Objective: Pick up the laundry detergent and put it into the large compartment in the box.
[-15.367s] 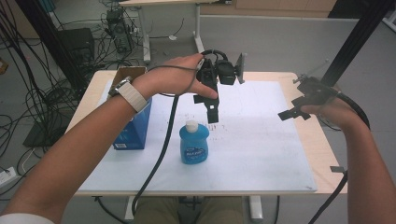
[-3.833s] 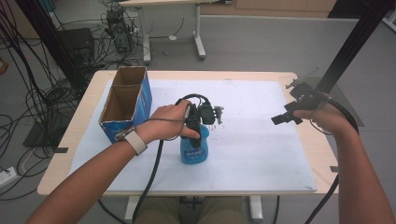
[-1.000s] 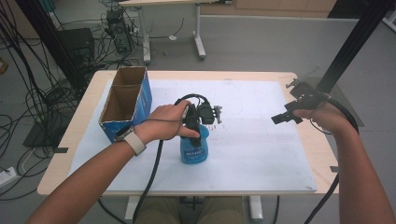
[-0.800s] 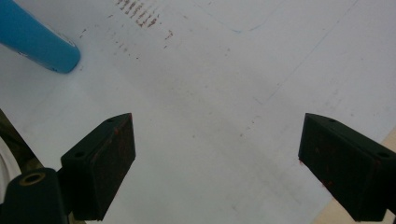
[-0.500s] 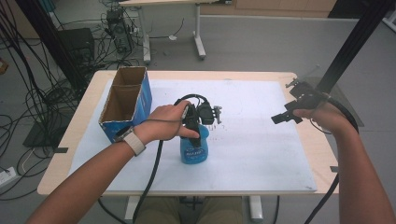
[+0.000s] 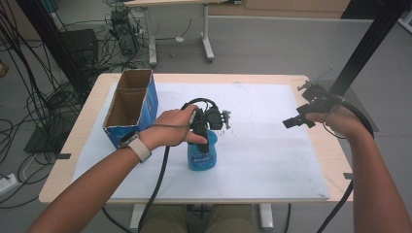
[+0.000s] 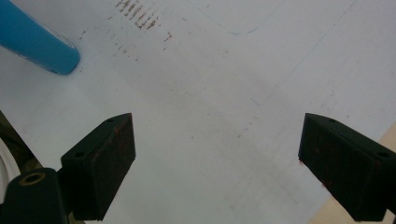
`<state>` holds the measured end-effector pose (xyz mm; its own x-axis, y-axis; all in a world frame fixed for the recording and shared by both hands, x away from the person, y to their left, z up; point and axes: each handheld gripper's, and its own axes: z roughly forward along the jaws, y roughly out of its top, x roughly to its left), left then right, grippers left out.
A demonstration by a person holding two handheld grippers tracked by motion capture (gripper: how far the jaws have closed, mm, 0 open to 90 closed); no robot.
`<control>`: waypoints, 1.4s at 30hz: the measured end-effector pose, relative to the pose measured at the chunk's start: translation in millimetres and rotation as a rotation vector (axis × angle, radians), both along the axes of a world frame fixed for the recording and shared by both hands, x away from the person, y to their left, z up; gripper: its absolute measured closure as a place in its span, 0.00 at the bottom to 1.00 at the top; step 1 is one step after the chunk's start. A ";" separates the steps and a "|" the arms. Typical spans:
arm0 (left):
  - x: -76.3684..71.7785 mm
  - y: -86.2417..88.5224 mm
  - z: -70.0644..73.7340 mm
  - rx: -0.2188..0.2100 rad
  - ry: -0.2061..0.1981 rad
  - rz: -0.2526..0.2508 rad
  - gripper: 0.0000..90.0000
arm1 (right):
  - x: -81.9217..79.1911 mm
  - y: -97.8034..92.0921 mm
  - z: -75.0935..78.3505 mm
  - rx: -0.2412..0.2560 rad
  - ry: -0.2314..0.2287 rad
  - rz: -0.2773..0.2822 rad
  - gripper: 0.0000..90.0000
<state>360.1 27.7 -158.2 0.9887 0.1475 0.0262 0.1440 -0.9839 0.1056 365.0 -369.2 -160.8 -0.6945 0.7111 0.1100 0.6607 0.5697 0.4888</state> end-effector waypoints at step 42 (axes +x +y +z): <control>-0.6 1.8 -0.4 -0.009 -0.002 -0.003 0.42 | 1.0 1.1 -4.5 0.005 -0.003 0.000 0.12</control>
<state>359.5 29.5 -158.6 0.9891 0.1450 0.0270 0.1411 -0.9834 0.1144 366.0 -368.1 -165.3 -0.6951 0.7102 0.1116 0.6591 0.5675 0.4935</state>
